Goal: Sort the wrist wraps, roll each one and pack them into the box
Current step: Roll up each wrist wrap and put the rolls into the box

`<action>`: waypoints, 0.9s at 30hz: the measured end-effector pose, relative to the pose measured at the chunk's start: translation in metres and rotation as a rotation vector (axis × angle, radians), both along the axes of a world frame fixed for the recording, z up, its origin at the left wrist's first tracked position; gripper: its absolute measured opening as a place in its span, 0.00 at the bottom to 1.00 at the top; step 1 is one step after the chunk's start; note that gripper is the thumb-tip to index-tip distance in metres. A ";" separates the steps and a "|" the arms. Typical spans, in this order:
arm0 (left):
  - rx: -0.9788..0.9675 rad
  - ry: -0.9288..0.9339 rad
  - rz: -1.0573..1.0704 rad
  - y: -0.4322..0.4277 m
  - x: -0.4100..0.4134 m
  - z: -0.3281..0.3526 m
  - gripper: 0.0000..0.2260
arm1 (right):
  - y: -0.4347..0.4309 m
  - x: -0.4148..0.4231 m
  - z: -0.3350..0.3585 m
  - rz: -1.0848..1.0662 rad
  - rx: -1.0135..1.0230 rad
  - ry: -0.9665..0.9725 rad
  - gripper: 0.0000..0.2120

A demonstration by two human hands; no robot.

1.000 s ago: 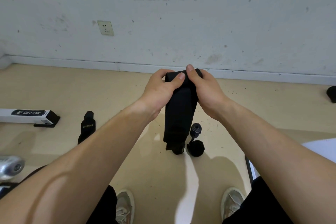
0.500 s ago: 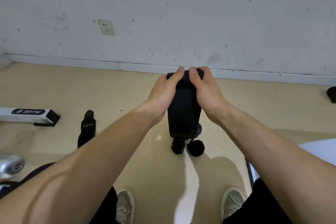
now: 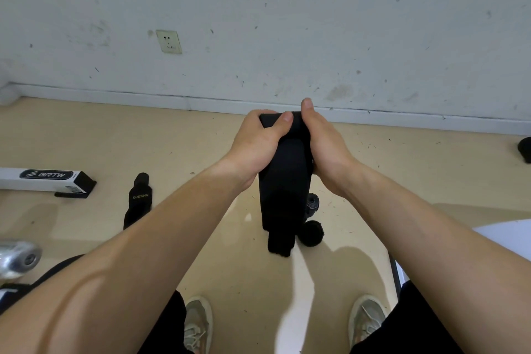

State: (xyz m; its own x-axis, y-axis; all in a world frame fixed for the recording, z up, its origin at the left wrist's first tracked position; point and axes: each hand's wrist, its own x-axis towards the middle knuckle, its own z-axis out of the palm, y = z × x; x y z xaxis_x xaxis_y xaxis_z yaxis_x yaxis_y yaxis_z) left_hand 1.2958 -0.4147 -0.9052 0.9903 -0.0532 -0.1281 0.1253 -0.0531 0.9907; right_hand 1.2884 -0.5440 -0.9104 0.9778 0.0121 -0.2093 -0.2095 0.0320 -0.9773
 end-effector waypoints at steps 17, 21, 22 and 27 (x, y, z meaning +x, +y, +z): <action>-0.132 0.085 -0.025 -0.001 -0.001 -0.004 0.13 | 0.001 -0.008 0.001 0.054 -0.193 -0.049 0.20; -0.046 0.071 -0.062 0.003 0.000 0.000 0.17 | -0.002 -0.008 0.003 0.029 -0.152 -0.083 0.21; -0.015 0.073 -0.080 0.004 0.001 0.001 0.20 | -0.002 -0.006 0.002 0.008 -0.137 -0.080 0.21; -0.027 0.046 -0.073 0.006 0.000 -0.001 0.19 | 0.005 -0.002 -0.004 -0.039 -0.016 -0.047 0.17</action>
